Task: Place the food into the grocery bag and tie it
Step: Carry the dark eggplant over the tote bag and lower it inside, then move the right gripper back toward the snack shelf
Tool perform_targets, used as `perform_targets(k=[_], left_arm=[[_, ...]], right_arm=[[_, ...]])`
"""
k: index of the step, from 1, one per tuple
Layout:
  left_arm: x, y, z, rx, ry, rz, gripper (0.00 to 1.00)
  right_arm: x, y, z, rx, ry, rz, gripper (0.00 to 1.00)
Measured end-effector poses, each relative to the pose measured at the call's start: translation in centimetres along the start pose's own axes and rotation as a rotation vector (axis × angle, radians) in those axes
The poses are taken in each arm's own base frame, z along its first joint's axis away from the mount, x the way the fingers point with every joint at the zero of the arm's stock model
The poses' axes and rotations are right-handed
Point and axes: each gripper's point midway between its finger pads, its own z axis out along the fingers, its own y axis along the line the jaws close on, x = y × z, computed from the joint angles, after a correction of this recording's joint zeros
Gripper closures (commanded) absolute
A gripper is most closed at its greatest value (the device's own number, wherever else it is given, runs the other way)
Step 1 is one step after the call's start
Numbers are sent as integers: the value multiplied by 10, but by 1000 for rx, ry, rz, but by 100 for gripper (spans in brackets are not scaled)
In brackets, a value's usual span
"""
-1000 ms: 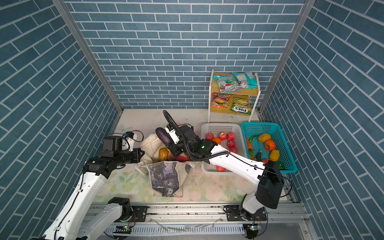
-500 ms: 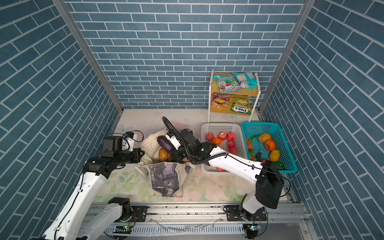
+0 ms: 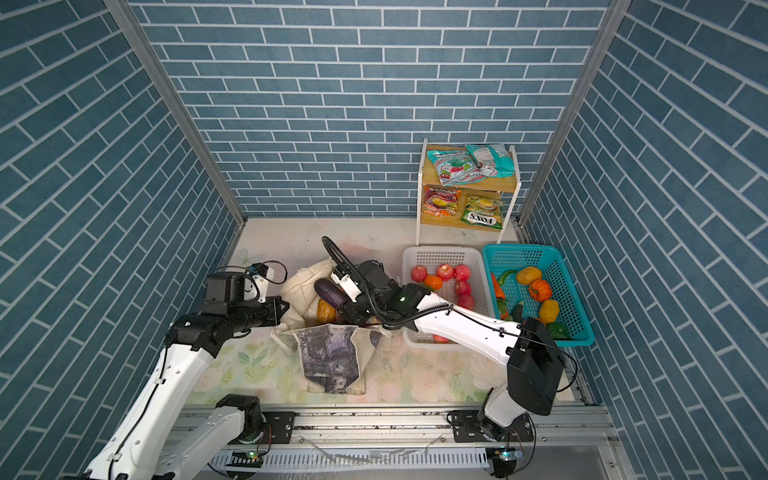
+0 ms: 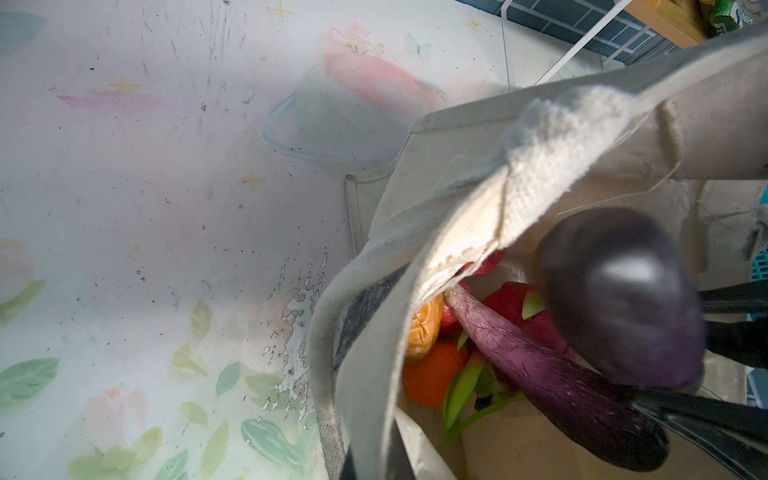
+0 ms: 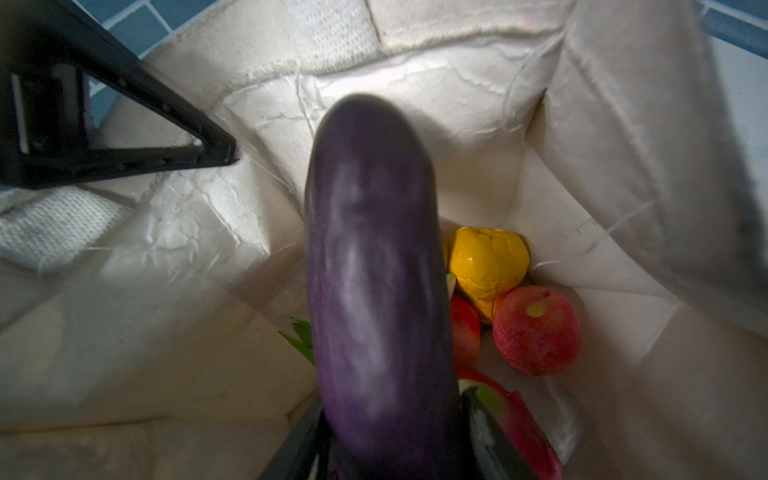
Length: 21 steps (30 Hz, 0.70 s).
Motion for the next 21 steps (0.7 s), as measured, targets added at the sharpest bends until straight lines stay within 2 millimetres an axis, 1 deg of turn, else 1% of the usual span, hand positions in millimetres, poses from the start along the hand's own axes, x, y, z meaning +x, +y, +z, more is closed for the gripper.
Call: perform_targets(k=[5,7,9,11,13,16,18,19,20,21], left_arm=[[0,0,0,0,0,0,98],[0,0,0,0,0,0,98],[0,0,0,0,0,0,98],[0,0,0,0,0,0,98],[0,0,0,0,0,0,98],[0,0,0,0,0,0,98],[0,0,0,0,0,0,98],[0,0,0,0,0,0,98],[0,0,0,0,-1,0,98],[0,0,0,0,-1,0,98]], right_arm=[[-4,0,-3,2,-9,-18,32],[-7,-1,-7,12,-16,-27,31],[-13,-3,-17,36,-27,-43,30],[-24,-6,-32,68,-57,-62,29],[-39,-11,-56,113,-116,-84,28],[-64,-21,-107,196,-243,-104,27],[-80,-37,-151,270,-349,-86,27],[-84,-45,-167,301,-388,-72,27],[-89,-56,-188,348,-436,-50,27],[-91,-68,-205,394,-472,-28,28]])
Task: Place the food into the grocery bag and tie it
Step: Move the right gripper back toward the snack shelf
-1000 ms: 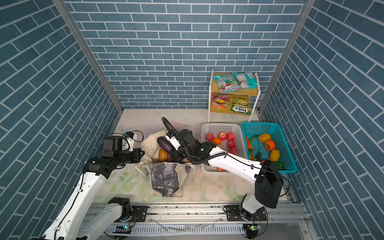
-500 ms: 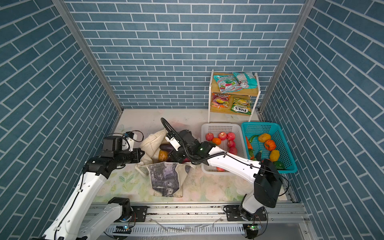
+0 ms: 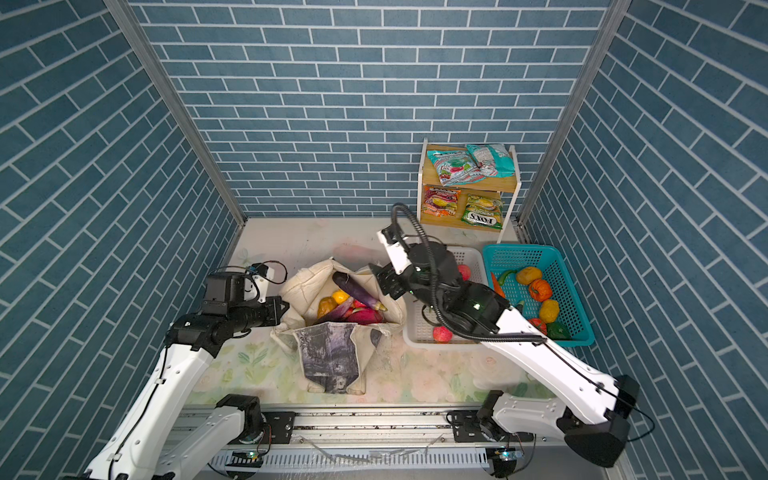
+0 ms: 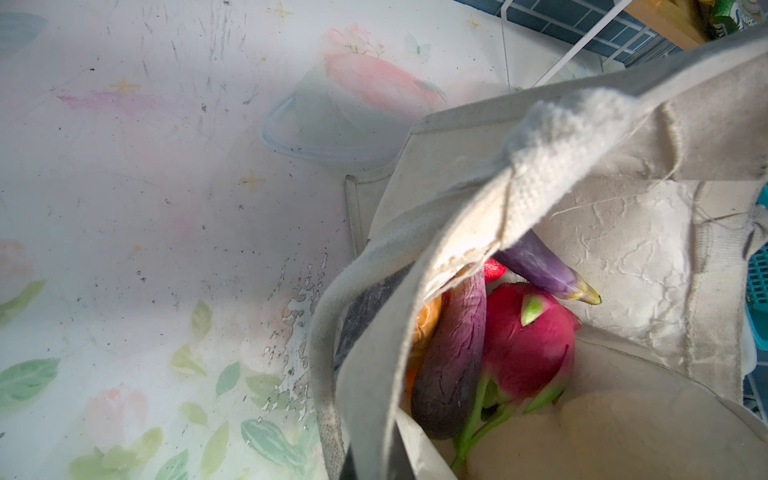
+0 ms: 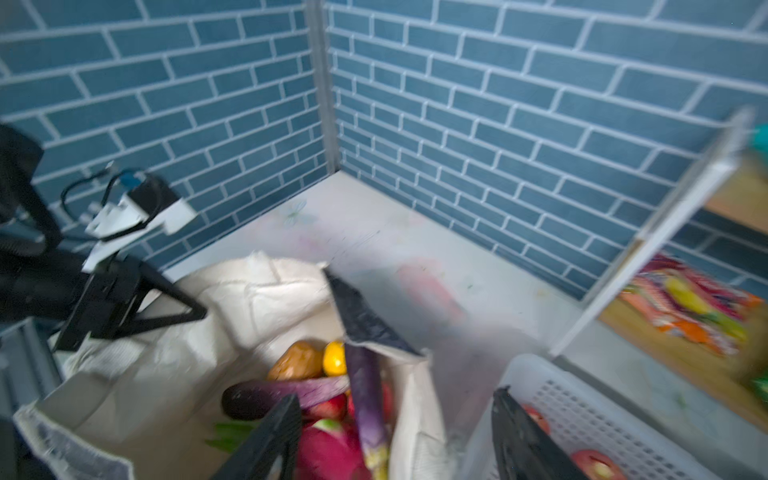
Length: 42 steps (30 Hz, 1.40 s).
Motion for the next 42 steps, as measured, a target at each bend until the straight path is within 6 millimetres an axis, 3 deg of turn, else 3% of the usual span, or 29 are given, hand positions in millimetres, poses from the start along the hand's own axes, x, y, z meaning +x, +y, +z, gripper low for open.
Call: perform_targets(k=[4,9,14,25,28,35,42], left_arm=[[0,0,0,0,0,0,98],[0,0,0,0,0,0,98],[0,0,0,0,0,0,98],[0,0,0,0,0,0,98],[0,0,0,0,0,0,98],[0,0,-1,1,-2,1,98],[0,-1,-2,2,-6,2,98]], right_arm=[[2,-57,-23,186,-46,70,27],[43,-111,-29,375,5,187,26],[74,-148,-32,501,41,328,25],[89,-199,-35,594,-12,663,28],[82,-212,-31,601,-39,750,30],[34,-244,-26,583,-158,893,32],[-9,-268,-6,528,-234,976,33]])
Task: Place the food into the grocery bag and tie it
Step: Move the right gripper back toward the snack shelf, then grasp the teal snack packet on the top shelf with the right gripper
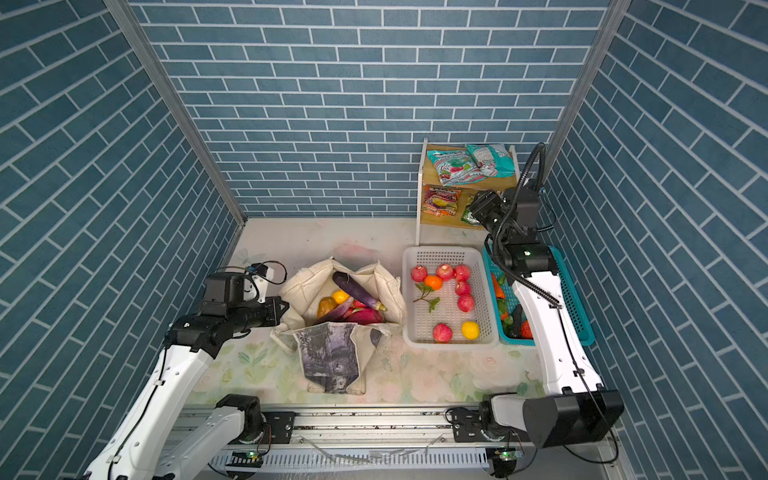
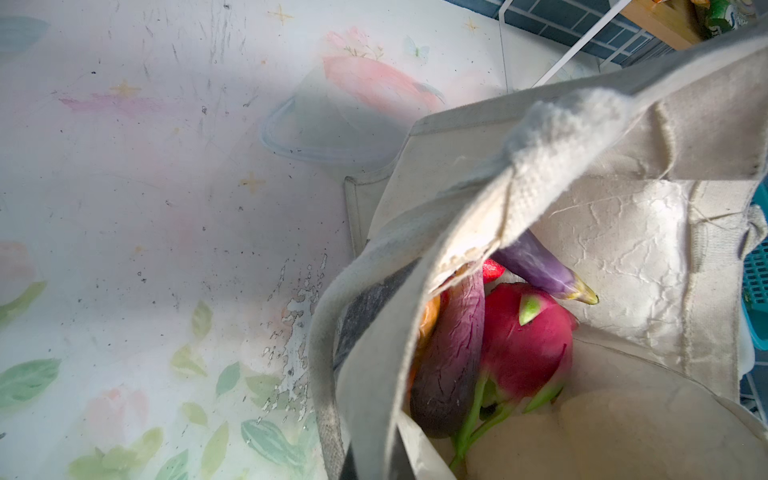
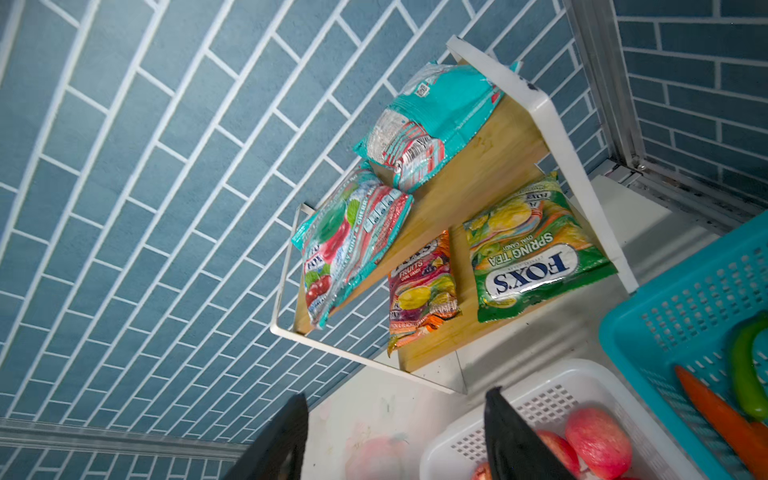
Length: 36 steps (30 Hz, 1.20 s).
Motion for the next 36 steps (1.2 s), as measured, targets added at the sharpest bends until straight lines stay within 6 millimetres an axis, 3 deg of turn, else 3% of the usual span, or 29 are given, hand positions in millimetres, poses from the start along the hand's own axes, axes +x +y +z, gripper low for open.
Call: perform_targets(k=[5,14,26,36], left_arm=[[0,0,0,0,0,0,98],[0,0,0,0,0,0,97],[0,0,0,0,-1,0,97],[0,0,-1,1,-4,1,97]], right_arm=[[-10,17,30,-35,11,51,36],[-10,7,89,13,33,69,36],[-29,-8,116,38,15,98,35],[-19,-12,140,25,83,150,44]])
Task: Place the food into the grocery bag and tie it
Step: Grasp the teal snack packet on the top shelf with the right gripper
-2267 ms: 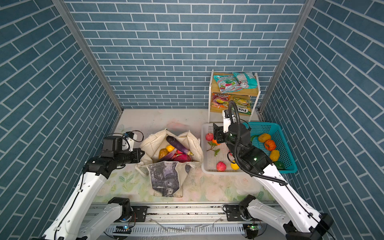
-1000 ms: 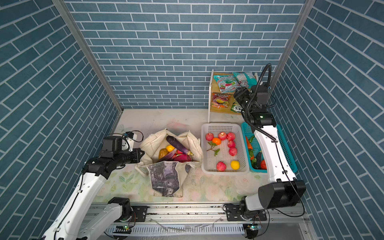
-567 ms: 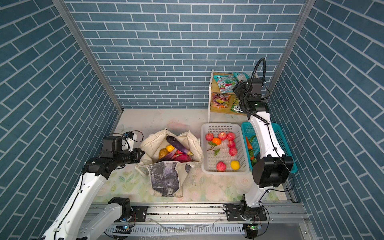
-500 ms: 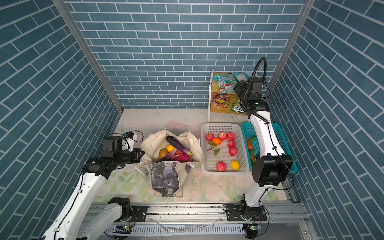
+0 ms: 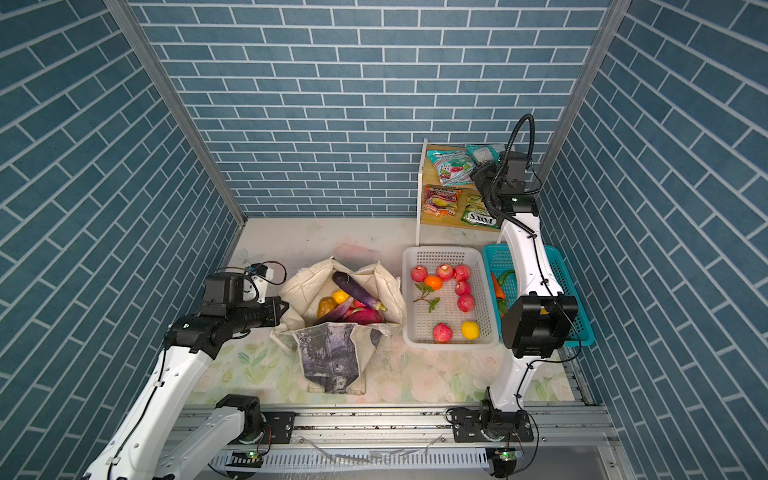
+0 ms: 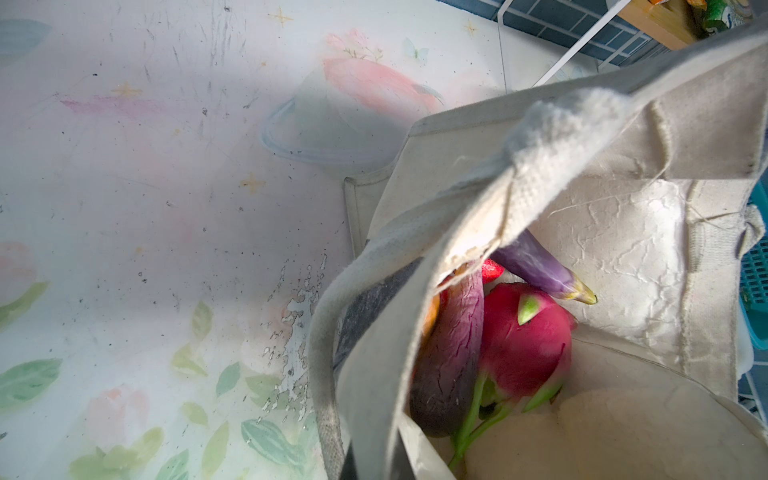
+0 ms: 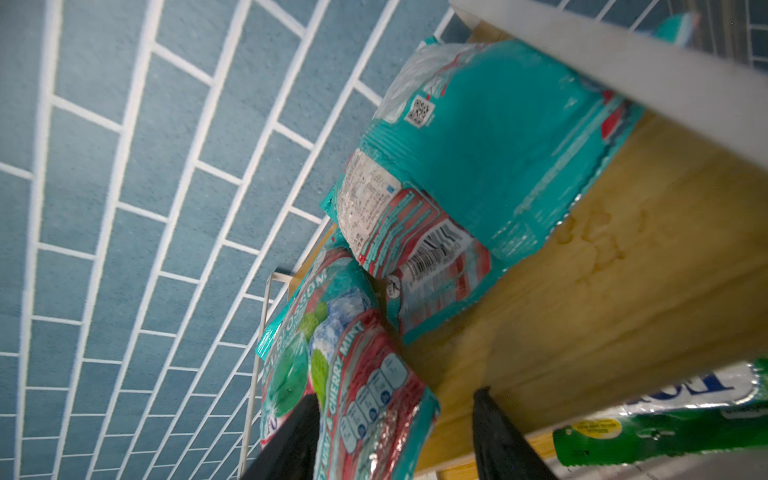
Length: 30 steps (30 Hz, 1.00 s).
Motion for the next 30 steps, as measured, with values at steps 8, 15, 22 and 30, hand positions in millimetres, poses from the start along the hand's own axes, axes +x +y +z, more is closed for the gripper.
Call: perform_targets(k=[8,15,22,30], left_arm=[[0,0,0,0,0,0,97],[0,0,0,0,-1,0,97],[0,0,-1,0,-1,0,97],[0,0,-1,1,-2,1,97]], right_arm=[[6,2,6,-19,33,26,57],[9,3,8,-27,51,41,94],[8,9,6,-73,37,54,100],[-13,59,-45,-237,-24,28,100]])
